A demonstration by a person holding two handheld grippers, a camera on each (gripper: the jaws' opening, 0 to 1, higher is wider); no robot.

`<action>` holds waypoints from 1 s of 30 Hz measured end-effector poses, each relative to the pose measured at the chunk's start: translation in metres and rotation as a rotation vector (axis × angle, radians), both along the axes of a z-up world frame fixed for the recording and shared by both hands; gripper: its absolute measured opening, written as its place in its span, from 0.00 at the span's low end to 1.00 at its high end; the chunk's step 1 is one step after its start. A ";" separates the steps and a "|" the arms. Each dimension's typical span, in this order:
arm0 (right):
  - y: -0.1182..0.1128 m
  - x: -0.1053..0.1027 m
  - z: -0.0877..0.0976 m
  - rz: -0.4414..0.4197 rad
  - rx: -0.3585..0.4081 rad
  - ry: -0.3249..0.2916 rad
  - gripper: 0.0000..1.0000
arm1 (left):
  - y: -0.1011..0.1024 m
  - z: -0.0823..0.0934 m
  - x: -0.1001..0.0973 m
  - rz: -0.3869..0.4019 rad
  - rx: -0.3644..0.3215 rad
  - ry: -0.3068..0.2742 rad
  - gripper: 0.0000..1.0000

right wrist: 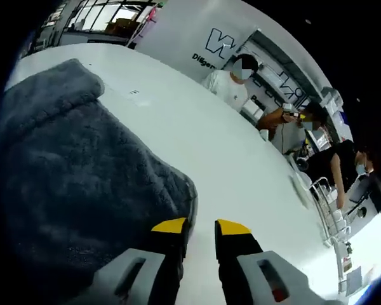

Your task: Open the folded towel by lifting each exposed corner and separating the folded layers until the towel lies flat within the target outline without major curled edges

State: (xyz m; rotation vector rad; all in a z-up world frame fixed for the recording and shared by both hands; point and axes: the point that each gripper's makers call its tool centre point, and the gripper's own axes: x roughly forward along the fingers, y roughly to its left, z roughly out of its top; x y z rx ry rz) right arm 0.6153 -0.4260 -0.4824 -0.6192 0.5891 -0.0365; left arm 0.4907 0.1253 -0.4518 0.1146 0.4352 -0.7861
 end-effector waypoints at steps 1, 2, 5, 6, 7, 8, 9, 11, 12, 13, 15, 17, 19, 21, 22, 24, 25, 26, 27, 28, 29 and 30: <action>-0.001 -0.001 0.009 -0.009 0.011 -0.046 0.24 | 0.000 0.000 -0.001 -0.001 -0.001 0.000 0.95; -0.001 -0.001 0.018 -0.005 0.028 -0.090 0.27 | -0.001 0.000 -0.001 -0.001 -0.001 0.001 0.95; -0.003 -0.015 0.037 -0.006 0.065 -0.135 0.34 | -0.001 0.000 0.000 -0.002 -0.004 0.001 0.95; -0.004 -0.021 0.042 -0.002 0.067 -0.140 0.34 | -0.001 0.001 0.000 -0.003 -0.005 0.000 0.95; -0.003 -0.028 0.047 0.005 0.069 -0.147 0.34 | -0.002 0.001 -0.001 -0.005 -0.008 0.000 0.95; -0.003 -0.038 0.054 0.020 0.076 -0.160 0.34 | -0.002 0.002 -0.001 -0.006 -0.009 -0.002 0.95; -0.002 -0.045 0.059 0.026 0.096 -0.176 0.34 | -0.002 0.002 0.000 -0.007 -0.010 -0.003 0.95; 0.000 -0.059 0.066 0.036 0.135 -0.194 0.34 | -0.002 0.003 0.000 -0.008 -0.013 -0.004 0.95; 0.001 -0.068 0.068 0.044 0.160 -0.194 0.34 | -0.002 0.003 0.000 -0.008 -0.013 -0.004 0.95; 0.003 -0.078 0.070 0.051 0.184 -0.191 0.34 | -0.002 0.003 0.000 -0.008 -0.012 -0.004 0.95; 0.014 -0.103 0.067 0.086 0.243 -0.149 0.34 | -0.002 0.003 0.000 -0.008 -0.012 -0.004 0.95; 0.023 -0.126 0.061 0.098 0.295 -0.114 0.33 | -0.002 0.003 -0.001 -0.008 -0.011 -0.004 0.95; 0.030 -0.147 0.050 0.111 0.343 -0.072 0.33 | -0.002 0.003 -0.001 -0.006 -0.011 -0.004 0.95; 0.037 -0.166 0.038 0.105 0.386 -0.041 0.33 | -0.003 0.003 -0.002 -0.007 -0.012 -0.003 0.95; 0.039 -0.174 0.032 0.103 0.407 -0.030 0.33 | -0.003 0.003 -0.002 -0.006 -0.013 -0.003 0.95; 0.039 -0.187 0.022 0.096 0.427 -0.019 0.33 | -0.004 0.002 -0.002 -0.007 -0.013 -0.001 0.95; 0.038 -0.193 0.019 0.091 0.433 -0.016 0.33 | -0.004 0.002 -0.003 -0.008 -0.013 -0.001 0.94; 0.039 -0.197 0.016 0.086 0.439 -0.014 0.33 | -0.005 0.002 -0.004 -0.008 -0.012 0.000 0.94; 0.040 -0.201 0.015 0.084 0.444 -0.015 0.33 | -0.005 0.001 -0.004 -0.010 -0.010 0.001 0.94; 0.041 -0.204 0.014 0.085 0.453 -0.016 0.33 | -0.006 0.001 -0.004 -0.010 -0.009 0.002 0.94; 0.043 -0.206 0.013 0.087 0.464 -0.014 0.33 | -0.005 0.001 -0.003 -0.010 -0.009 0.004 0.94; 0.043 -0.207 0.012 0.086 0.474 -0.014 0.33 | -0.005 0.000 -0.003 -0.010 -0.007 0.005 0.94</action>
